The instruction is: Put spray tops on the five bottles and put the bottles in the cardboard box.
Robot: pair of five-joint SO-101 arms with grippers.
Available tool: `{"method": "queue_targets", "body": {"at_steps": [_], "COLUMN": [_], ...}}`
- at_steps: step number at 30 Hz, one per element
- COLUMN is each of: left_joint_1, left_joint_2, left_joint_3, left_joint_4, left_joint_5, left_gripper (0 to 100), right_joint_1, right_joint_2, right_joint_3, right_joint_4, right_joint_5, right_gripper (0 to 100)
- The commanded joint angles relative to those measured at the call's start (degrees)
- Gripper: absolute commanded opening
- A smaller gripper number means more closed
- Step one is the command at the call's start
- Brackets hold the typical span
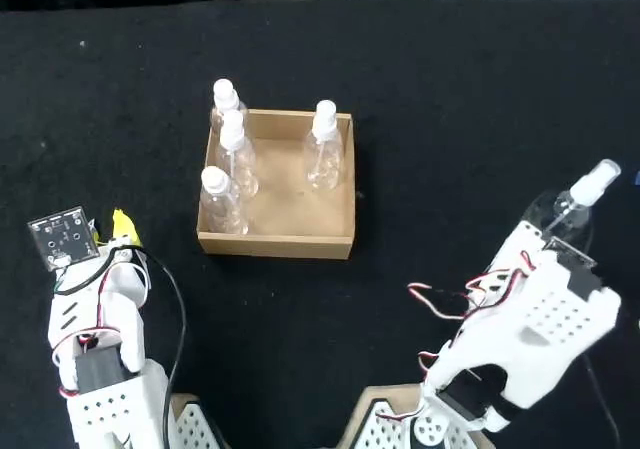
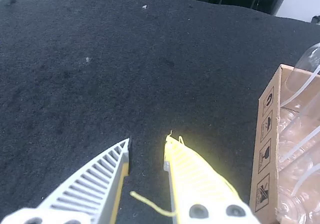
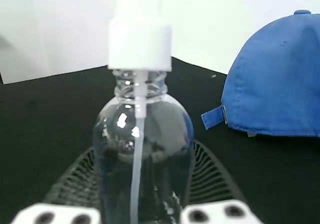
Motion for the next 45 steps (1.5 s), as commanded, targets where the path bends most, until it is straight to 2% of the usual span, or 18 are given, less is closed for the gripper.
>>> {"method": "queue_targets", "body": {"at_steps": [1,8,10,16,27,31,38,41,45], "left_joint_1": [-0.6,-0.5,-0.4,-0.5,-0.4,-0.3,-0.6,-0.6,-0.6], "left_joint_2": [-0.6,-0.6,-0.6,-0.6,-0.6,-0.6,-0.6,-0.6,-0.6], "left_joint_3": [1.4,1.4,1.4,1.4,1.4,1.4,1.4,1.4,1.4], "left_joint_4": [0.4,0.3,0.2,0.1,0.0,0.0,0.1,0.1,0.1], "left_joint_5": [0.2,0.2,0.2,0.2,0.2,0.3,0.2,0.2,0.2], "left_gripper": [11,11,11,11,11,11,11,11,11], "right_joint_1": [0.7,0.7,0.6,-2.0,-3.4,-5.0,-7.7,-6.9,-4.7], "right_joint_2": [2.5,4.7,4.6,4.6,3.8,-1.7,-17.2,-23.5,-31.3], "right_joint_3": [-2.0,-2.5,-2.6,-2.5,-2.5,1.8,10.8,11.8,11.2], "right_joint_4": [-4.6,-4.6,-4.6,-4.6,-4.7,-4.6,-2.7,1.8,12.9], "right_joint_5": [0.5,0.5,0.5,0.5,0.5,0.5,0.5,0.8,0.9], "right_gripper": [1.1,1.6,5.7,26.7,32.6,40.4,37.9,37.8,37.8]}}
